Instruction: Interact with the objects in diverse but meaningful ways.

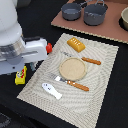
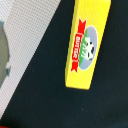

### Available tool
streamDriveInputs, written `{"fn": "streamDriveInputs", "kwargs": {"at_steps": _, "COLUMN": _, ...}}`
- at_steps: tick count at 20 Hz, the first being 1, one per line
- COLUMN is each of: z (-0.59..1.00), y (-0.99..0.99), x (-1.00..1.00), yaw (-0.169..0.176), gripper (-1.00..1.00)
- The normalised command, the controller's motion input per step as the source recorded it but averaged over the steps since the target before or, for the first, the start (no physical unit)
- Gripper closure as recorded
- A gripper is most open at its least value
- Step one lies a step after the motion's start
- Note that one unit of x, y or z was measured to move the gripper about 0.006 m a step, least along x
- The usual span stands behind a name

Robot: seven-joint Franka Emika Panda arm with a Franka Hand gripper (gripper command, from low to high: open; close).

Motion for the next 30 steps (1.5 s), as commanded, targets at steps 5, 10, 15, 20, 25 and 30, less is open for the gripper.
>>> {"fn": "streamDriveInputs", "kwargs": {"at_steps": 5, "z": -0.41, "y": 0.05, "x": -0.61, "yaw": 0.000, "gripper": -1.00}}
{"fn": "streamDriveInputs", "kwargs": {"at_steps": 10, "z": -0.39, "y": 0.02, "x": -0.60, "yaw": 0.000, "gripper": -1.00}}
{"fn": "streamDriveInputs", "kwargs": {"at_steps": 15, "z": -0.38, "y": 0.01, "x": -0.50, "yaw": 0.002, "gripper": -1.00}}
{"fn": "streamDriveInputs", "kwargs": {"at_steps": 20, "z": -0.23, "y": 0.04, "x": -0.16, "yaw": 0.004, "gripper": -1.00}}
{"fn": "streamDriveInputs", "kwargs": {"at_steps": 25, "z": -0.10, "y": 0.07, "x": 0.01, "yaw": 0.000, "gripper": 1.00}}
{"fn": "streamDriveInputs", "kwargs": {"at_steps": 30, "z": -0.08, "y": 0.06, "x": 0.02, "yaw": 0.000, "gripper": 1.00}}
